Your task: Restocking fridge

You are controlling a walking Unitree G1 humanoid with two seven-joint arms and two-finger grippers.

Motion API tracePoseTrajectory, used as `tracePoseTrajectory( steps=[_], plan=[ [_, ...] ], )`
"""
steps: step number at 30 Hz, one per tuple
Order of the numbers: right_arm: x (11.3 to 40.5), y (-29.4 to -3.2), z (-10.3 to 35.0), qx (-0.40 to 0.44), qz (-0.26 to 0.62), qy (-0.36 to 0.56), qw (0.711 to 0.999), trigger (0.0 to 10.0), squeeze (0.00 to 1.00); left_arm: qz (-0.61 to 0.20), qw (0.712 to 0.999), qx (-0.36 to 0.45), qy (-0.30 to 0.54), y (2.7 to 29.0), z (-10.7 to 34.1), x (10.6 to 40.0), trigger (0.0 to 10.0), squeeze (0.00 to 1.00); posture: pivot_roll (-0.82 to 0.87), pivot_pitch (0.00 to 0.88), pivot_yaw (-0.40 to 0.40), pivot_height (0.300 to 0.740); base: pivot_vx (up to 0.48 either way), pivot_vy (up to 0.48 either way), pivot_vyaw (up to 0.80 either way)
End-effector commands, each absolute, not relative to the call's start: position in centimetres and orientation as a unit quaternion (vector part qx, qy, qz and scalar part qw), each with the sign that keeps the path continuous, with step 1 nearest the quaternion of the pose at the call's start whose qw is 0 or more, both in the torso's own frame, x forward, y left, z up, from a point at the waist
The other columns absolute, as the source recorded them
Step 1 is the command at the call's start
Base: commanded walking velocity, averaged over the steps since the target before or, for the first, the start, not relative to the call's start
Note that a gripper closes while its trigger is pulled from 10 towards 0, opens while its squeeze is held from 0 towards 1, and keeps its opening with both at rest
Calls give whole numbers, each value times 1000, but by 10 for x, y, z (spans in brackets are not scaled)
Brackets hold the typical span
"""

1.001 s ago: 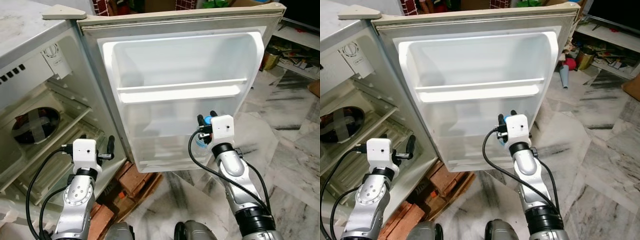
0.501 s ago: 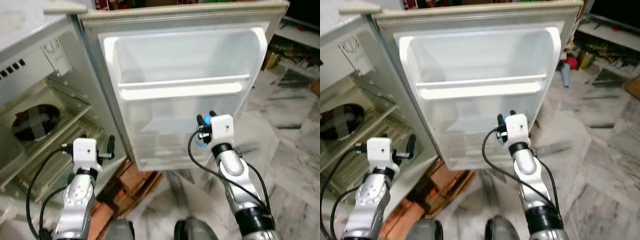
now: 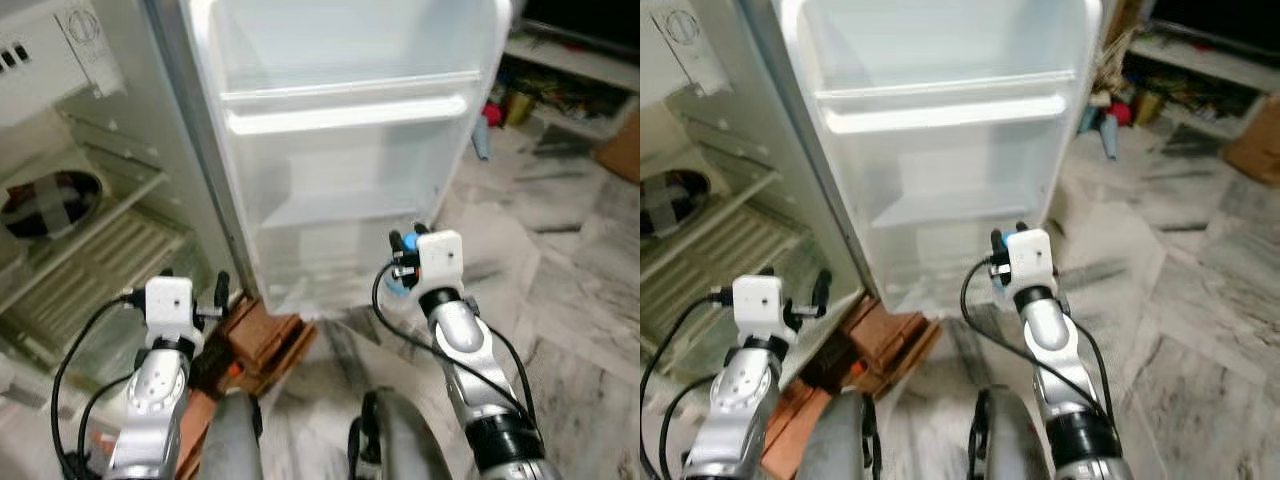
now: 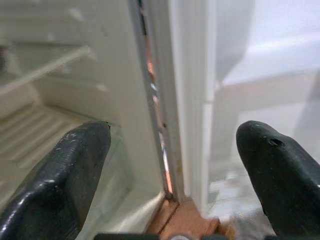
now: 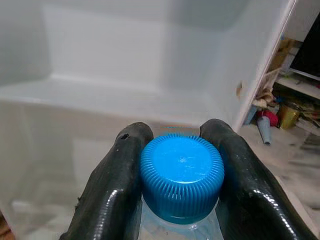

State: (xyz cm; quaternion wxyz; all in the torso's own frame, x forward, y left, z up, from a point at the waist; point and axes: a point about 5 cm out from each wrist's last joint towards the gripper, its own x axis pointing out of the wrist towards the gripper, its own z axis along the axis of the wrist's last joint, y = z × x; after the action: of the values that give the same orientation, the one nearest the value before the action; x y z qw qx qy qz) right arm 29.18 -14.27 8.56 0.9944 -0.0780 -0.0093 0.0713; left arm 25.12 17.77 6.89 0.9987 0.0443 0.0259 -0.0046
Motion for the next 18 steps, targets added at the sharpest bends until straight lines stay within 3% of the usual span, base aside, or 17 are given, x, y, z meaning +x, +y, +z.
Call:
tracePoseTrajectory(
  steps=[1, 6, 18],
  plan=[
    [298, -139, 98, -78, 76, -37, 993, 10000, 0, -5, 998, 46, 31, 179, 66, 246, 10000, 0, 80, 103, 10, 646, 0, 0, 0],
    [299, -139, 97, -79, 77, -37, 993, 10000, 0, -5, 998, 47, 29, 179, 66, 247, 10000, 0, 83, 101, 8, 646, 151, 0, 0],
    [304, -135, 102, -95, 91, -52, 990, 10000, 0, -8, 999, 45, 29, 178, 66, 249, 10000, 0, 84, 104, 0, 646, 314, 0, 0]
  ],
)
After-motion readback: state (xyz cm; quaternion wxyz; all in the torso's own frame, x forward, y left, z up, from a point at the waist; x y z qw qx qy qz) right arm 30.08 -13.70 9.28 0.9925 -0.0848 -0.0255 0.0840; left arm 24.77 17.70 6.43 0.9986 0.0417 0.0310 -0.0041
